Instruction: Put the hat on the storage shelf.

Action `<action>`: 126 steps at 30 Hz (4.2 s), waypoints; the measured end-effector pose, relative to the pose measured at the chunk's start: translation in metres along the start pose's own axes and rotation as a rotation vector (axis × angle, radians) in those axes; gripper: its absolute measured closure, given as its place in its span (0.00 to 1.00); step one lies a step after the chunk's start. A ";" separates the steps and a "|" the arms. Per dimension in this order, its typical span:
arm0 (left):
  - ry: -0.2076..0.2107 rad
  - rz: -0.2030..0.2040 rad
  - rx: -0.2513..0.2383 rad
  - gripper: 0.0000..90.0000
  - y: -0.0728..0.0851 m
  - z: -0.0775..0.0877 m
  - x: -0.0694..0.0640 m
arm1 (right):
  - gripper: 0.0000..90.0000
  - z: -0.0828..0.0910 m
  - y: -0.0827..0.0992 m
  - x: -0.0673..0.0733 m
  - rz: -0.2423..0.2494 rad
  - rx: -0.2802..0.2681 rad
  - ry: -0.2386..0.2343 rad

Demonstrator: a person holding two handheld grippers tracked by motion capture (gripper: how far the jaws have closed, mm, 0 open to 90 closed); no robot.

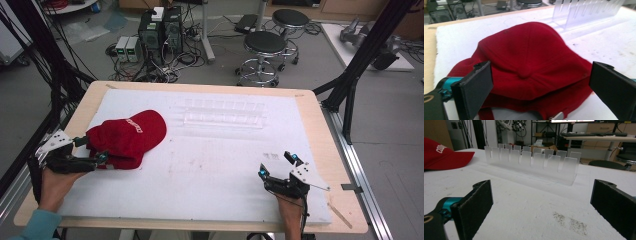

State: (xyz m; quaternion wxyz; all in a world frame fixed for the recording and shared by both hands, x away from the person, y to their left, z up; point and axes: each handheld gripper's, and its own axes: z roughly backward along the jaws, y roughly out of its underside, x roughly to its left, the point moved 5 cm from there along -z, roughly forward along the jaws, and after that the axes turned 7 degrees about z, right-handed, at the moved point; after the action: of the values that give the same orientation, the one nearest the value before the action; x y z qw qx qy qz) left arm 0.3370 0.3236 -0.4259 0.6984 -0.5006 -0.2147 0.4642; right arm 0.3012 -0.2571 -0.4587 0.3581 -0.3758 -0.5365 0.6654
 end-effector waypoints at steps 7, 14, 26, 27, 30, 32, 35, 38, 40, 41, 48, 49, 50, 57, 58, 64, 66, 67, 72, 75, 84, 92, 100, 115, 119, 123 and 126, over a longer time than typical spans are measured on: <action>-0.042 0.021 0.068 0.07 0.008 -0.008 0.007 | 0.04 0.000 0.000 0.000 -0.001 0.000 -0.001; -0.052 0.026 0.111 0.07 0.012 -0.018 0.006 | 0.04 0.000 0.000 0.001 -0.006 0.004 -0.002; -0.041 0.081 0.154 0.19 0.018 -0.028 0.007 | 0.04 0.000 0.000 0.001 0.002 0.004 -0.001; -0.044 0.080 0.161 0.19 0.019 -0.028 0.008 | 0.04 0.000 0.000 0.001 0.004 0.004 -0.001; -0.048 0.084 0.137 0.17 0.023 -0.024 0.009 | 0.04 0.000 0.000 0.001 0.006 -0.001 -0.001; -0.059 0.085 0.149 0.15 0.029 -0.023 0.013 | 0.04 0.000 0.000 0.001 0.006 -0.001 -0.002; -0.056 0.086 0.159 0.13 0.035 -0.023 0.015 | 0.04 0.000 0.000 0.001 0.009 0.001 0.000; -0.060 0.086 0.150 0.13 0.034 -0.025 0.015 | 0.04 0.000 0.000 0.002 0.010 0.004 0.000; -0.051 0.095 0.139 0.13 0.034 -0.026 0.015 | 0.04 0.000 0.000 0.001 0.010 0.005 -0.001; -0.050 0.093 0.134 0.13 0.033 -0.026 0.014 | 0.04 0.000 0.000 0.001 0.010 0.004 0.000; -0.031 0.115 0.116 0.13 0.030 -0.026 0.013 | 0.04 -0.001 0.000 0.002 0.008 0.012 -0.002; -0.030 0.115 0.111 0.13 0.028 -0.026 0.013 | 0.04 -0.001 0.000 0.002 0.008 0.012 -0.001; -0.026 0.118 0.105 0.13 0.026 -0.026 0.012 | 0.04 -0.001 0.000 0.002 0.008 0.012 -0.001; -0.017 0.116 0.113 0.13 0.020 -0.034 0.010 | 0.04 -0.001 0.000 0.002 0.009 0.011 -0.001; -0.018 0.117 0.117 0.14 0.020 -0.035 0.010 | 0.04 -0.001 0.000 0.002 0.010 0.012 0.000; 0.020 0.114 0.106 0.41 0.021 -0.040 0.008 | 0.04 -0.001 0.000 0.002 0.011 0.012 0.000; 0.018 0.104 0.102 0.52 0.021 -0.040 0.008 | 0.04 -0.001 0.000 0.002 0.011 0.013 0.001; 0.016 0.094 0.095 0.57 0.020 -0.039 0.007 | 0.04 -0.001 0.000 0.002 0.010 0.013 0.000; 0.027 0.102 0.065 0.80 0.017 -0.034 0.007 | 0.04 -0.001 0.000 0.002 0.015 0.012 -0.001; 0.023 0.099 0.059 0.91 0.015 -0.032 0.007 | 0.04 -0.001 0.000 0.002 0.017 0.011 0.003; 0.051 0.120 0.042 0.94 0.011 -0.025 0.004 | 0.04 -0.001 0.000 0.002 0.017 0.012 0.001; 0.086 0.035 0.046 0.94 -0.018 -0.014 -0.009 | 0.04 -0.001 0.000 0.002 0.016 0.012 0.004; 0.149 -0.019 0.036 0.95 -0.047 -0.005 -0.021 | 0.04 -0.001 0.000 0.003 0.012 0.012 0.001; 0.276 -0.124 0.001 0.94 -0.097 0.016 -0.057 | 0.04 0.000 0.000 0.002 0.006 0.010 0.001; 0.328 -0.147 -0.003 0.95 -0.107 0.017 -0.070 | 0.04 0.000 0.000 0.002 0.007 0.010 0.001; 0.393 -0.166 0.004 0.95 -0.111 0.014 -0.085 | 0.04 0.000 0.000 0.002 0.006 0.010 0.002; 0.437 -0.179 0.017 0.95 -0.110 0.009 -0.096 | 0.04 -0.001 0.000 0.001 0.008 0.006 0.001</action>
State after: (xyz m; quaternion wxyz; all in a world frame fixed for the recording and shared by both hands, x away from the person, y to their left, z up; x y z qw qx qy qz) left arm 0.3324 0.2378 -0.3080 0.7709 -0.5622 -0.0978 0.2830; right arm 0.3013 -0.2558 -0.4587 0.3570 -0.3772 -0.5329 0.6680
